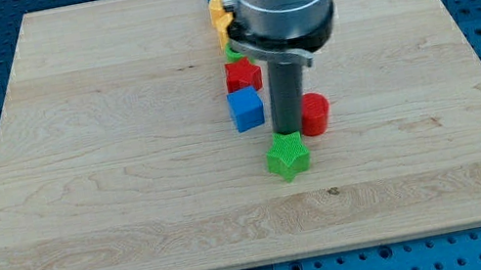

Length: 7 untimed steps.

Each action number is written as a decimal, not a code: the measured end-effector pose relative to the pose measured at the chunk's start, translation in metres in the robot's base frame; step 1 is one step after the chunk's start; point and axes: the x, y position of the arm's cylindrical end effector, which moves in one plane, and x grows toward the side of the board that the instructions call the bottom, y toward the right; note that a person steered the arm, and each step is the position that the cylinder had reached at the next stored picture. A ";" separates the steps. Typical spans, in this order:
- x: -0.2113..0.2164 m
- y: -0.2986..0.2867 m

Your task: Push the red circle slightly up

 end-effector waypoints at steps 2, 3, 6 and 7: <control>0.017 0.035; 0.020 0.074; 0.045 0.067; 0.030 0.066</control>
